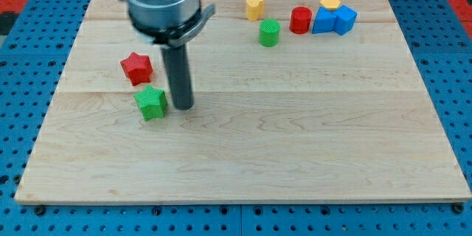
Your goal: Move the green star to the bottom left of the board
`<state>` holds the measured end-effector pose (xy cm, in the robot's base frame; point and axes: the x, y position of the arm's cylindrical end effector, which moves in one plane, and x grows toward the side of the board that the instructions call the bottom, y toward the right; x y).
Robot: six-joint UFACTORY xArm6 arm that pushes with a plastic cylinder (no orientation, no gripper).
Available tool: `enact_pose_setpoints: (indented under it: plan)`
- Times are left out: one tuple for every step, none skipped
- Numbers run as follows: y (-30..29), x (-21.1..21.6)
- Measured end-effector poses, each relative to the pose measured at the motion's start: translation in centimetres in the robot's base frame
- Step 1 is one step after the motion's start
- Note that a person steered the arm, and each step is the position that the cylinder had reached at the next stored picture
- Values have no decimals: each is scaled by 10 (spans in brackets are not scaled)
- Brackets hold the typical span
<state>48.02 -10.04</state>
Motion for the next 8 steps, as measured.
enact_pose_setpoints:
  plan:
    - [-81,6]
    - [-90,15]
    - [-82,11]
    - [-56,0]
    - [-68,-3]
    - [-62,-21]
    - [-92,-44]
    - [-111,-13]
